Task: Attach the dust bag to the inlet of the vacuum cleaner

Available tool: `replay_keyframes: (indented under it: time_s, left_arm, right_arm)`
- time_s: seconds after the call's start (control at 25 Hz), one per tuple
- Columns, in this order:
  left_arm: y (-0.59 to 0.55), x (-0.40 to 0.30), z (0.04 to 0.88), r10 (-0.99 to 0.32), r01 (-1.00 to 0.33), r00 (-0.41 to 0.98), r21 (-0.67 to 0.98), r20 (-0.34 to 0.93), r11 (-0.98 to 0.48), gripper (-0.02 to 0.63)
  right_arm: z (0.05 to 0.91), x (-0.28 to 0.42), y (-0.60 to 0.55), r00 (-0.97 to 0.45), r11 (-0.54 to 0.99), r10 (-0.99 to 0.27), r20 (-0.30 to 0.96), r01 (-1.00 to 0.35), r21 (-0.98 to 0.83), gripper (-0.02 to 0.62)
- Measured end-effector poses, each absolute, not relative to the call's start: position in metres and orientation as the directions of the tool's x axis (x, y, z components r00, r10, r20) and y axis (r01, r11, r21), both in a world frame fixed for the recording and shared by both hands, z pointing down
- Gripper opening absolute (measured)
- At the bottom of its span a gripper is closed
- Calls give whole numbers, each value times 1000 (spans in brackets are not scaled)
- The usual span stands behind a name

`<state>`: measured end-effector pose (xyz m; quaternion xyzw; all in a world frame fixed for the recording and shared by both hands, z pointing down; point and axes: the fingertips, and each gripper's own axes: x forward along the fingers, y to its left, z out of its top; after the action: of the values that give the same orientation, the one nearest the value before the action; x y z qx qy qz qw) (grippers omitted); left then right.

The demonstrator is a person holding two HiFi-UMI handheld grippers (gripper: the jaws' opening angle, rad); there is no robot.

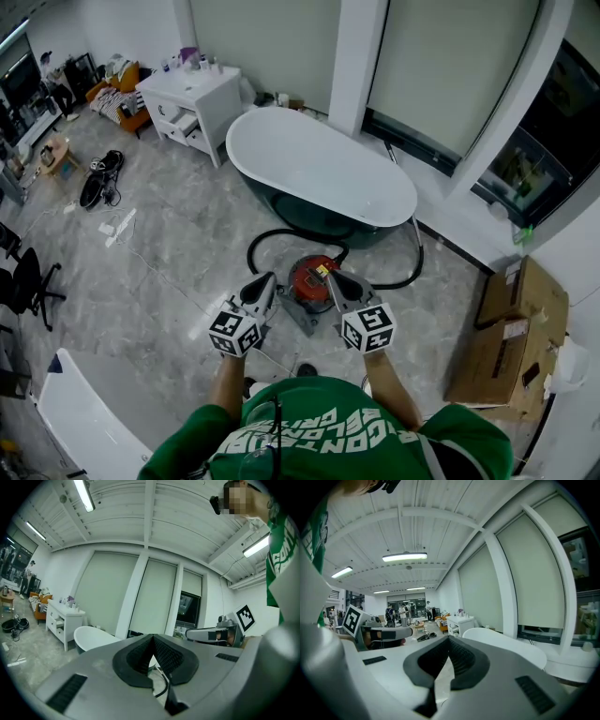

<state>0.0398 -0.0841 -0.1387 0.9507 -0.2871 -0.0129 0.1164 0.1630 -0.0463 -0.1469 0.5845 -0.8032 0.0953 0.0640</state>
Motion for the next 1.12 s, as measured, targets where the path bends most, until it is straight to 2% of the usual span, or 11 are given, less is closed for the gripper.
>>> replay_keyframes:
  time_s: [0.56,1.12]
  left_arm:
    - [-89,-13,-138,-573,-562,819,242,29,-791,3]
    - [-89,-20,-140,-564,-545,826,249,-6,-801,3]
  right_arm:
    - [-145,108,-51,-327,326,-915,236,-944,-46,8]
    - [-149,91,-48,-313,321,-917,248,-947,-8,8]
